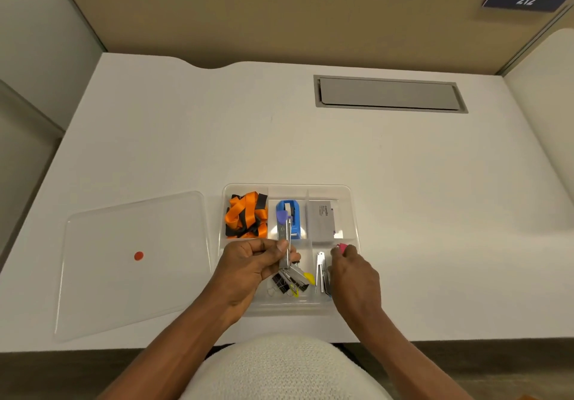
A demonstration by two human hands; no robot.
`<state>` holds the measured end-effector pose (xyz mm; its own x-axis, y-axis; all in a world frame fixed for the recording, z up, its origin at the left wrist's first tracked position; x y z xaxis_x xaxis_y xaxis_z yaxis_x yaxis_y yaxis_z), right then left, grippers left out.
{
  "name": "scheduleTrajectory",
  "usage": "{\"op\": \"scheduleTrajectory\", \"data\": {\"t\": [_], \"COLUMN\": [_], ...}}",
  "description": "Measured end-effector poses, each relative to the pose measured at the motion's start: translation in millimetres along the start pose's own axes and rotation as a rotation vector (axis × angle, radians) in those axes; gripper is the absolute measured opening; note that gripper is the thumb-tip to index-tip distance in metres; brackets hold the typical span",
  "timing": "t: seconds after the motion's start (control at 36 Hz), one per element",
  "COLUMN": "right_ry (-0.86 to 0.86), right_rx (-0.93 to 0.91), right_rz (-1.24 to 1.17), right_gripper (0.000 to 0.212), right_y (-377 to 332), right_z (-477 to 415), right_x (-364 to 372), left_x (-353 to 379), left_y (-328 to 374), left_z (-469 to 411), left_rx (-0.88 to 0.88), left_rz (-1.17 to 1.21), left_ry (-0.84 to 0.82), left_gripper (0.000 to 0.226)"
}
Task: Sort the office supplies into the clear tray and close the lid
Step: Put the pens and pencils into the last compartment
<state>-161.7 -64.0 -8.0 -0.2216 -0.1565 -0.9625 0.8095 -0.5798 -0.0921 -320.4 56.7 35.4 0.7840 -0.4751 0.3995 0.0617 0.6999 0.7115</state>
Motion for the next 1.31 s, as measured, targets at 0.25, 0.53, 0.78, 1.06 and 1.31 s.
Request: {"op": "scheduleTrajectory", "data": {"t": [0.25, 0.53, 0.78, 1.06, 1.31], "right_ry": [-0.011, -0.039, -0.074, 0.006, -0.482], "right_rx": [0.047, 0.053, 0.021, 0.054, 0.137], "right_rz": [-0.040, -0.026, 0.074, -0.416, -1.574], "right_gripper": [0.057, 0.070, 0.064, 0.008, 0.022], "right_y": [-10.3, -14.3, -11.9, 7.0, -4.1], "right_z": [2.4, 3.5, 1.1, 10.2, 40.7], "right_x": [3.1, 9.0, 15.5, -10.5, -35.8], "left_x": [6.7, 8.4, 9.2, 10.5, 23.4], "left_y": [-4.9, -3.9, -7.1, -3.3, -6.6], "left_z": [-0.4, -4.5, -3.9, -3.0, -9.0], "left_rx": [0.002, -0.006, -0.035, -0.052, -0.080], "left_rz": [-0.077, -0.060, -0.093, 0.012, 0.109], "left_ry": [-0.008, -0.035, -0.046, -0.072, -0.090], "left_gripper": [0.020, 0.022, 0.021, 0.024, 0.038]}}
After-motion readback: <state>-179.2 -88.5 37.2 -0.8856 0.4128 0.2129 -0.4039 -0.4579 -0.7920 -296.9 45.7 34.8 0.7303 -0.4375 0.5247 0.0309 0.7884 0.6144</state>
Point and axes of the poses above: each hand's wrist, its own z-axis away from the middle knuckle, its own x-axis out of the palm, y = z × x, the point moved 3 cm from there along -z, towards the middle knuckle, and after that the axes turned 5 degrees about -y, right-handed, at the moved point
